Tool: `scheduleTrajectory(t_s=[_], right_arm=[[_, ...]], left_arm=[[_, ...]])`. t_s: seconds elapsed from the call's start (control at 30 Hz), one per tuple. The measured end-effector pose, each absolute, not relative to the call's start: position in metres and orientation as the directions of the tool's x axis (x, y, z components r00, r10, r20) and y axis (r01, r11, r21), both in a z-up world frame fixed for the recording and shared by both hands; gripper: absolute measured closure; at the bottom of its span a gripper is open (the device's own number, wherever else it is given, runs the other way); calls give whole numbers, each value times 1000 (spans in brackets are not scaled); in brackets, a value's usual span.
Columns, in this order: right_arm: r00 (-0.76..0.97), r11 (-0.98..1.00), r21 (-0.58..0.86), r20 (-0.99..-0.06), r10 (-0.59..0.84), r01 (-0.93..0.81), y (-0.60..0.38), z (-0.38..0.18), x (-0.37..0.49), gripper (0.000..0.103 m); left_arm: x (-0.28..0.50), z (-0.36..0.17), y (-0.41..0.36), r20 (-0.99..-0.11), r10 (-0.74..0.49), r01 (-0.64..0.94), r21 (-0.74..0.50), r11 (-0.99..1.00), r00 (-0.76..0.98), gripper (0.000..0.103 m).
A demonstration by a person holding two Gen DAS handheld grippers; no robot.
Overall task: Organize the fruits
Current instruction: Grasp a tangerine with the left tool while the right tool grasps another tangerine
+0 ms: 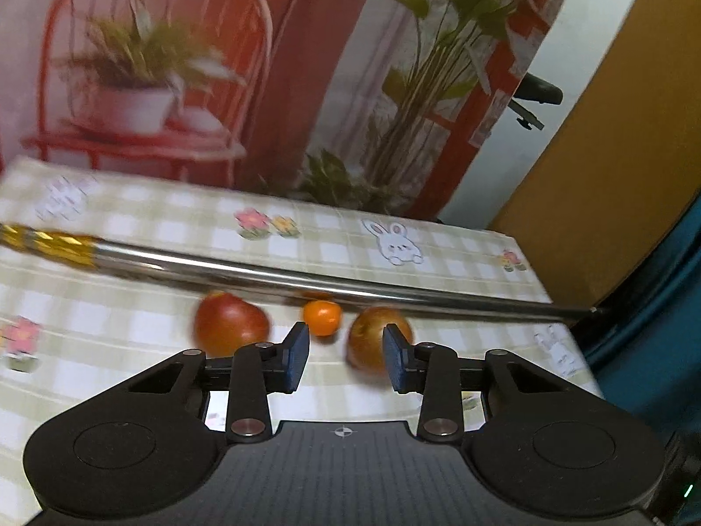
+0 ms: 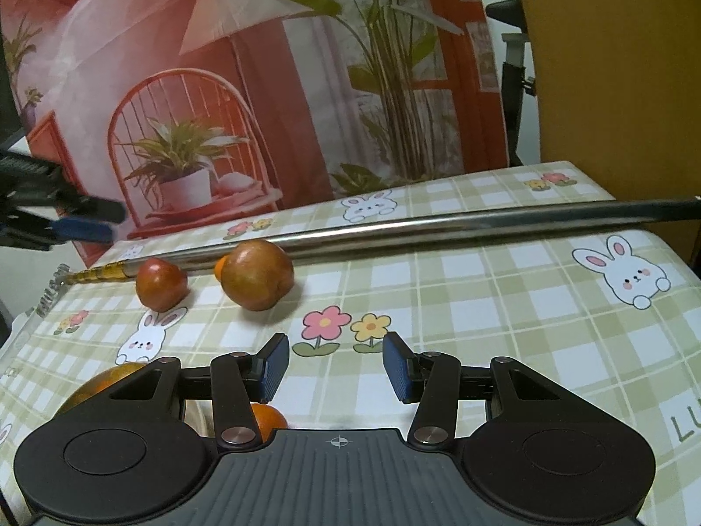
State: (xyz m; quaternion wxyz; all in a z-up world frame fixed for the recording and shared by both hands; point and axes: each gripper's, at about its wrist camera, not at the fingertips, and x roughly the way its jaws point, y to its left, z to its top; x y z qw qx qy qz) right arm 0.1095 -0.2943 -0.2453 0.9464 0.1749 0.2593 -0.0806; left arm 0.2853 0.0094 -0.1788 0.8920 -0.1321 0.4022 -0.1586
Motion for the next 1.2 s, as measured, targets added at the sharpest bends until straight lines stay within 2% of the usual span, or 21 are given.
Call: scheduleTrajectory(t_s=[0.1,0.17,0.6,0.97,1.2], right_arm=[[849,920,298,-524,-65,255,-298,-250,110,58],[845,917,302,-530,-66,261,-301,-253,111,58],[837,900,340,-545,-49,274,-312,-268,116,58],[836,905,339,-547,-34,259,-310,-270,120,58],[835,905,340,-549,-31,257,-310,-271,120,58]], left_arm=[[310,-196,8,-672,-449,140,-462,876,589,64],[321,-205,3,-678,-456,130,-475,870,576,65],[375,-252,-22,-772,-372,133,-357,925,516,65],[386,-254,-34,-783,-309,163,-263,951,540,63],[384,-255,-49,-805,-242,231,-134,964,542,63]])
